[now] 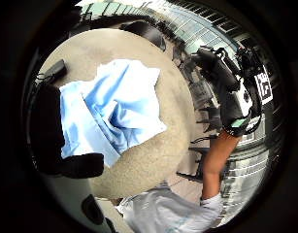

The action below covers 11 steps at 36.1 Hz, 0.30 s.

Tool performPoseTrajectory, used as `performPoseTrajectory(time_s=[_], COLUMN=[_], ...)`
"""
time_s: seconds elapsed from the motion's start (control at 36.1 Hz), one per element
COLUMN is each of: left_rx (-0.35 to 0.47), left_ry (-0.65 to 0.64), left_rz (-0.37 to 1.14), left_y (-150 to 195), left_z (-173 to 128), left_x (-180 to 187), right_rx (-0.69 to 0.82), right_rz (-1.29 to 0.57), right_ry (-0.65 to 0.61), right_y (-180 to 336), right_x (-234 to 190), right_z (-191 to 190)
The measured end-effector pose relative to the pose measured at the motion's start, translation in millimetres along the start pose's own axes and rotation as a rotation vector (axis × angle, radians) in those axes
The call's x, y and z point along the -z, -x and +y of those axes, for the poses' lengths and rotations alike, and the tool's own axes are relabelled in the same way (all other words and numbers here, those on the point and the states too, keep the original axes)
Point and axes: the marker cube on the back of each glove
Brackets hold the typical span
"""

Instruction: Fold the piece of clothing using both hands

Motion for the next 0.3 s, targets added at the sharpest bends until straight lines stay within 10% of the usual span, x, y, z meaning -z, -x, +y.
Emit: performPoseTrajectory(time_s=[0.3], left_rx=[-0.031], left_ry=[0.083], left_rz=[-0.076], left_y=[-35], left_z=[0], left_x=[-8], right_rx=[-0.150], right_rz=[0.158], right_ry=[-0.086], right_y=[-58], right_x=[28], right_z=[25])
